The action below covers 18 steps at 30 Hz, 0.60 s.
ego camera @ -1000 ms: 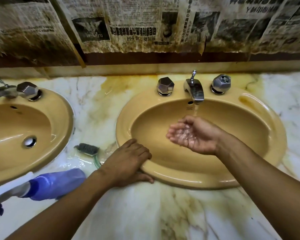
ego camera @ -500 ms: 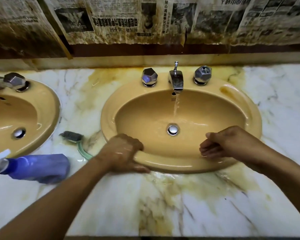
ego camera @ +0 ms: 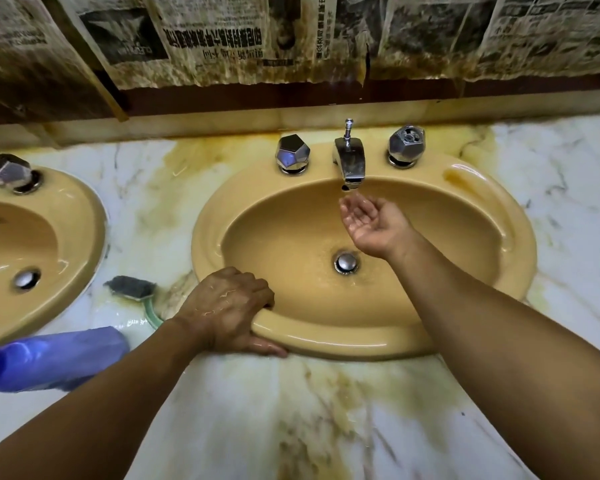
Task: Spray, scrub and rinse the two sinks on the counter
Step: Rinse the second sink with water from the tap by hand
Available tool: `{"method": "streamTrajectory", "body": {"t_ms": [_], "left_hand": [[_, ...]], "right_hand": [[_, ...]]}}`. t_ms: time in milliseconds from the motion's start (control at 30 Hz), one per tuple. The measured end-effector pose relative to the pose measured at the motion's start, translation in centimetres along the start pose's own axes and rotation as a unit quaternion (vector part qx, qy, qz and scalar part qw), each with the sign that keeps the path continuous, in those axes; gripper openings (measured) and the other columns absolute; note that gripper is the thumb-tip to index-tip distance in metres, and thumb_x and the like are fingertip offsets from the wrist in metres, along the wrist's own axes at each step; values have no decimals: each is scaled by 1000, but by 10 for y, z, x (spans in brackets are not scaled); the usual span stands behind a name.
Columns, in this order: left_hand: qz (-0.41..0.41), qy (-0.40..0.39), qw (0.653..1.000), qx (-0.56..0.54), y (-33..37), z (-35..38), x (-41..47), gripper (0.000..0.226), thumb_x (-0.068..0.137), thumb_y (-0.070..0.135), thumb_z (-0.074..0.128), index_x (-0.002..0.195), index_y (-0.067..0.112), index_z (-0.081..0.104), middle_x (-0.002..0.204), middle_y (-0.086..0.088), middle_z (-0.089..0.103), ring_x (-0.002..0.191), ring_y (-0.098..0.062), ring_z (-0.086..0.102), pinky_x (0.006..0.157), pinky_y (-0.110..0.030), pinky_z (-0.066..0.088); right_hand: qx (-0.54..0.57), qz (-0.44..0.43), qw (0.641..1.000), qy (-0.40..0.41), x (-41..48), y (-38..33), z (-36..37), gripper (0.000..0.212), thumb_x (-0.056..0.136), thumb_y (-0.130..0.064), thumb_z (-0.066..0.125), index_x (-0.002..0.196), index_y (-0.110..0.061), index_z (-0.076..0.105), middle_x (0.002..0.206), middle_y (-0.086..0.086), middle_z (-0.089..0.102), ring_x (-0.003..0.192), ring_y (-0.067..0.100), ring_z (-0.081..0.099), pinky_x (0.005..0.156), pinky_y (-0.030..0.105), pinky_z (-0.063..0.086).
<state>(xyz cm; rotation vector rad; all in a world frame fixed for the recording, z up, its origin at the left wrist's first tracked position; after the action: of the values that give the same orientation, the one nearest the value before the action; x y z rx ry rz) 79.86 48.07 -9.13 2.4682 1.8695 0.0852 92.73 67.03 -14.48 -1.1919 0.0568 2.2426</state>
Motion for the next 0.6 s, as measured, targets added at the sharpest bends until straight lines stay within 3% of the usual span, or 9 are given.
{"method": "streamTrajectory", "body": {"t_ms": [100, 200, 333, 433, 500, 600], "left_hand": [[-6, -1, 1000, -4, -3, -2, 0, 84, 68, 103, 45, 91, 26, 70, 85, 13, 68, 77, -17, 66, 76, -33, 51], [-4, -15, 1000, -1, -4, -1, 2, 84, 67, 104, 43, 90, 27, 67, 84, 13, 66, 77, -16, 65, 78, -34, 51], [-17, -62, 998, 3, -6, 1, 3, 85, 65, 106, 39, 93, 29, 63, 87, 16, 66, 80, -13, 64, 83, -32, 46], [-46, -110, 993, 1, -4, 4, 3, 87, 62, 106, 40, 100, 30, 61, 94, 16, 67, 87, -12, 64, 90, -29, 42], [-65, -133, 989, 7, 2, 6, 4, 90, 62, 106, 37, 104, 30, 60, 101, 15, 68, 91, -13, 63, 95, -31, 41], [-88, -134, 987, 19, 31, 6, 11, 89, 67, 104, 35, 105, 28, 61, 105, 9, 70, 92, -20, 66, 86, -35, 44]], "right_hand": [[49, -7, 999, 1, 15, 1, 3, 47, 105, -19, 54, 66, 3, 67, 82, 16, 74, 79, 27, 76, 60, 36, 64], [73, -13, 997, -11, 13, 2, 7, 41, 106, -27, 55, 77, 0, 67, 74, 15, 74, 69, 27, 76, 67, 35, 65], [37, -2, 998, -40, -8, 3, 13, 45, 109, -30, 47, 89, 1, 73, 86, 16, 76, 74, 26, 78, 69, 32, 65], [-53, 29, 996, -61, -45, 10, 12, 49, 110, -24, 46, 80, 3, 73, 85, 16, 74, 74, 25, 77, 63, 33, 64], [-150, 38, 986, -57, -80, 16, 5, 43, 109, -20, 45, 85, 6, 71, 84, 20, 73, 74, 28, 76, 64, 36, 65], [-307, 33, 951, -29, -131, 22, -16, 31, 106, -12, 48, 96, 11, 67, 94, 29, 74, 83, 40, 76, 75, 45, 65]]}}
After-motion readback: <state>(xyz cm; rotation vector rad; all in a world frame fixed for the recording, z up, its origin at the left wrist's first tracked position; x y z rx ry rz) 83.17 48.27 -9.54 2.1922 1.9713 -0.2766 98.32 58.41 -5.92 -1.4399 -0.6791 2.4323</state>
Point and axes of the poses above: each hand's wrist, its own x-axis towards the middle knuckle, its own z-axis out of the palm, y = z × x, the point moved 9 cm from there along x, towards the middle knuckle
